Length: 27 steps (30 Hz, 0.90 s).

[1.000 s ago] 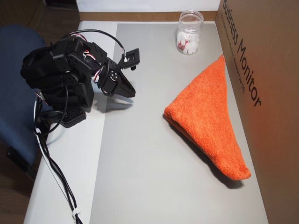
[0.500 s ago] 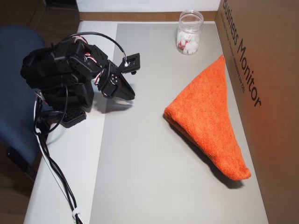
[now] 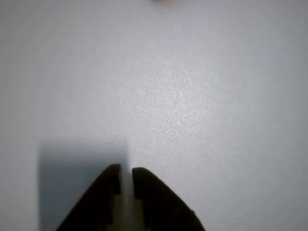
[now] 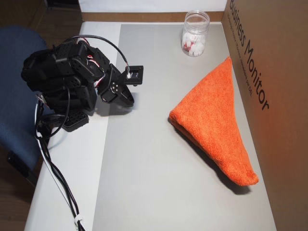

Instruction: Fold the blanket.

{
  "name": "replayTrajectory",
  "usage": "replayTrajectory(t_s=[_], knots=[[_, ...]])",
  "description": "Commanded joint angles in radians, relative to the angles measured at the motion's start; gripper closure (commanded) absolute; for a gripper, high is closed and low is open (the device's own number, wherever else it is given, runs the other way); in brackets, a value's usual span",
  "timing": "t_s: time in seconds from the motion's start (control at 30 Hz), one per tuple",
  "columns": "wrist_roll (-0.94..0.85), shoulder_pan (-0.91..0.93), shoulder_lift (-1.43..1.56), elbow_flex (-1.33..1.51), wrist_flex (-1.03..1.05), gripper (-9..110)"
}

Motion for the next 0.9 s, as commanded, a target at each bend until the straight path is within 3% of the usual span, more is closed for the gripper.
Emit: replayTrajectory(t_s=[0.0, 0.23, 0.87], knots=[[0.091, -0.008, 0.008, 0.009, 0.031, 101], [0.118, -0.002, 0.008, 0.009, 0.156, 101], [0.118, 0.005, 0.008, 0.009, 0.156, 101]])
